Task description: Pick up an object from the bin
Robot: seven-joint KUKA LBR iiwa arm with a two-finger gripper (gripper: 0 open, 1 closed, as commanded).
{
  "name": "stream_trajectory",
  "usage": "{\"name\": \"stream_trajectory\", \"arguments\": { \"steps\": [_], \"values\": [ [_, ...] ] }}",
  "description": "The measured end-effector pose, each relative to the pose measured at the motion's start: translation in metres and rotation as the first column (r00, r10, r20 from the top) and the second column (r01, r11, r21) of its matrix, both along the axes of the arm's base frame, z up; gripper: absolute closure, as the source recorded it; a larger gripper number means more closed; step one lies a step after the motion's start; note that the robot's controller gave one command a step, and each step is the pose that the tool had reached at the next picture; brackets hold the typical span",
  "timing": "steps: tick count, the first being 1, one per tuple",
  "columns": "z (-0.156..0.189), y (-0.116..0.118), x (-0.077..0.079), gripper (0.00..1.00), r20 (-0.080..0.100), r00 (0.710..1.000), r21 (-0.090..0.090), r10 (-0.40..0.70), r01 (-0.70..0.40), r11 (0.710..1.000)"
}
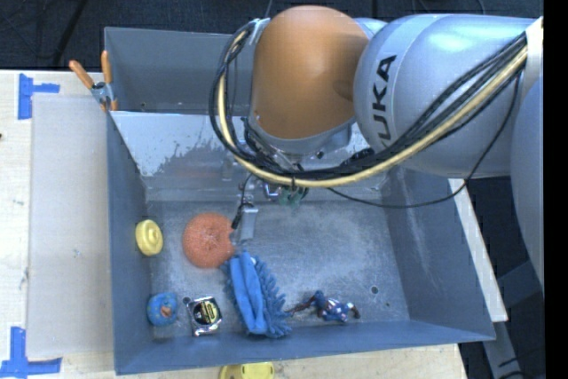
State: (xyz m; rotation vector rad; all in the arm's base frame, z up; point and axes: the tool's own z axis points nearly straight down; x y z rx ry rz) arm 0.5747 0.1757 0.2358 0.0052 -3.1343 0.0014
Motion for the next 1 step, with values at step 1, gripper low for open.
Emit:
{"name": "stream_trajectory", "arguments": {
  "steps": [1],
  "values": [
    [0.0049,-0.001,0.0011,0.0,0.007,1.0,0.001,-0.004,0.004,1.0]
  ]
}}
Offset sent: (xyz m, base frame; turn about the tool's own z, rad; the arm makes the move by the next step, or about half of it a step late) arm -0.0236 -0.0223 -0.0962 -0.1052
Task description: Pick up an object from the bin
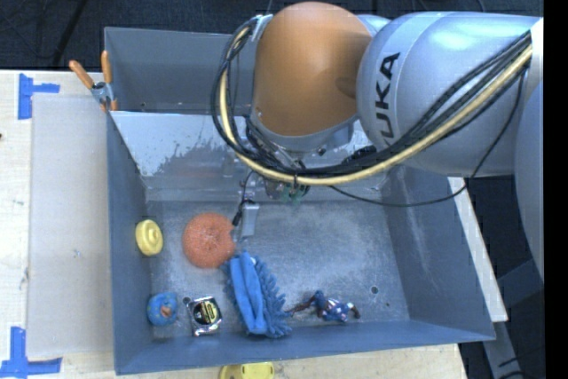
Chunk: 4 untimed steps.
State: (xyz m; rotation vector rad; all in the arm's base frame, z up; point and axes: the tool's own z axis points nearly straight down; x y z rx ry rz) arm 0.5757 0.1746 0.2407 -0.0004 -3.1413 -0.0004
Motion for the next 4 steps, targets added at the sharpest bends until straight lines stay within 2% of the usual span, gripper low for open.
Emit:
{"name": "stream_trajectory", "arguments": {
  "steps": [1,2,3,4],
  "values": [
    [-0.048,-0.009,-0.011,0.0,0.005,0.998,0.001,0.056,-0.056,0.998],
    [-0.097,0.003,-0.058,0.0,-0.001,0.988,-0.001,0.157,-0.157,0.988],
    [-0.12,-0.001,-0.028,0.0,-0.001,0.999,0.001,0.051,-0.051,0.999],
    [-0.17,-0.056,-0.041,1.0,-0.001,0.995,0.002,0.095,-0.095,0.995]
  ]
}}
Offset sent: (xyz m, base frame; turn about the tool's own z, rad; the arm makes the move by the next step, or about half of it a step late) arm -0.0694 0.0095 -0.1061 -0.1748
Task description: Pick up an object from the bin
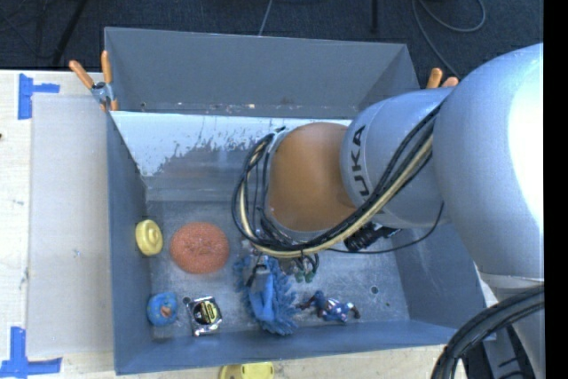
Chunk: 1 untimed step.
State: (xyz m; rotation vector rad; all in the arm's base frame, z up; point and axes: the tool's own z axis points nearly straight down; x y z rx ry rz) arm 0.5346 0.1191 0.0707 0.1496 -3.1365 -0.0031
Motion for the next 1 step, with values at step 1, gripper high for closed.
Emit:
{"name": "stream_trajectory", "arguments": {
  "steps": [1],
  "values": [
    [0.0,0.0,0.0,1.0,0.0,1.0,0.0,-0.001,0.001,1.0]
  ]
}}
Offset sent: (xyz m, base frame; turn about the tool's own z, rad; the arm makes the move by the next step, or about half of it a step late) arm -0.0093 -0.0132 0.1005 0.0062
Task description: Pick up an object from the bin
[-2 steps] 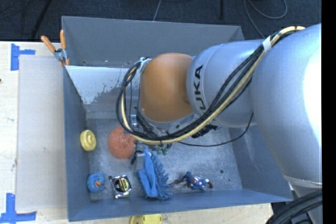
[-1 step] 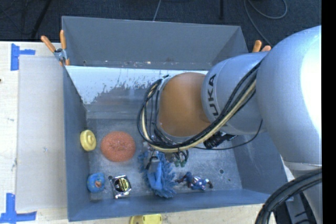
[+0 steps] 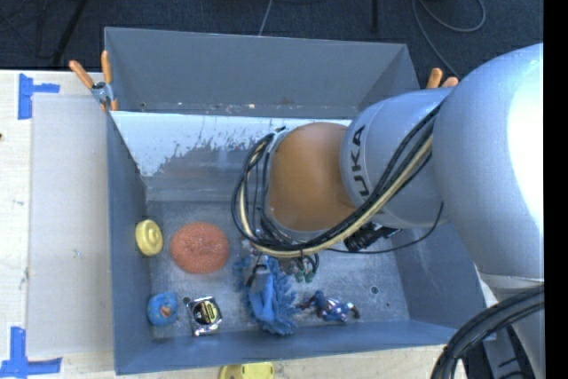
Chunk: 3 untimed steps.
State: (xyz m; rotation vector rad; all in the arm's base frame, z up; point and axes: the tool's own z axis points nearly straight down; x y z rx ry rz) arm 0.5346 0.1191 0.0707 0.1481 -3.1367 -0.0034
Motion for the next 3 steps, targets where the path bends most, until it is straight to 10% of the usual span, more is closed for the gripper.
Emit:
{"name": "stream_trajectory", "arguments": {
  "steps": [1,3],
  "values": [
    [0.1,-0.013,-0.009,1.0,0.001,1.0,-0.002,-0.009,0.009,1.0],
    [0.126,-0.014,-0.015,1.0,-0.001,0.999,-0.002,-0.039,0.039,0.999]
  ]
}}
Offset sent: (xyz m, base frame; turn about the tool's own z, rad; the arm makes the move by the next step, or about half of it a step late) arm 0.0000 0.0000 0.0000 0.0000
